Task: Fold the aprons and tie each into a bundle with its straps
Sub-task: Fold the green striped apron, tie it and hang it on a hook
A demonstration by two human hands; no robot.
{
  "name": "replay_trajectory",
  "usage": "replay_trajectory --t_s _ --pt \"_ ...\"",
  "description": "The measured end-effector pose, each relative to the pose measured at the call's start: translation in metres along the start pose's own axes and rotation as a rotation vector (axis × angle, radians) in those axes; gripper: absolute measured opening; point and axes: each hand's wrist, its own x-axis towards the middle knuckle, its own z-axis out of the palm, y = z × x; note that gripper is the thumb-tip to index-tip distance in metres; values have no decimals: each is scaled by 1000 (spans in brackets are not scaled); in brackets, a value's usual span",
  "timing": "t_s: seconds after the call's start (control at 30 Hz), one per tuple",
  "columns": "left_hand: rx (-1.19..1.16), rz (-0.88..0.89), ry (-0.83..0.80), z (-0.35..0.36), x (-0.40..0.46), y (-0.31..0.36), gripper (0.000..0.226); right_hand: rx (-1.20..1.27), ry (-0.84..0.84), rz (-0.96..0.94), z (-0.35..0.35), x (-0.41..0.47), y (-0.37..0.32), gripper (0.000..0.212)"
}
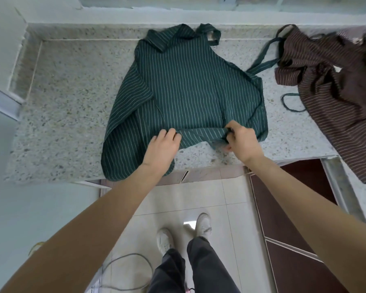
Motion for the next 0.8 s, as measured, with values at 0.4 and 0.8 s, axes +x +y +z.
replay_trajectory --t_s 0.4,0.8 --pt "-158 -128 -179 10 -8 -21 48 -626 -190 -75 -32 -6 -12 38" --pt "-395 -158 -372 16 -51 -31 27 -544 -313 50 16 -32 -8 28"
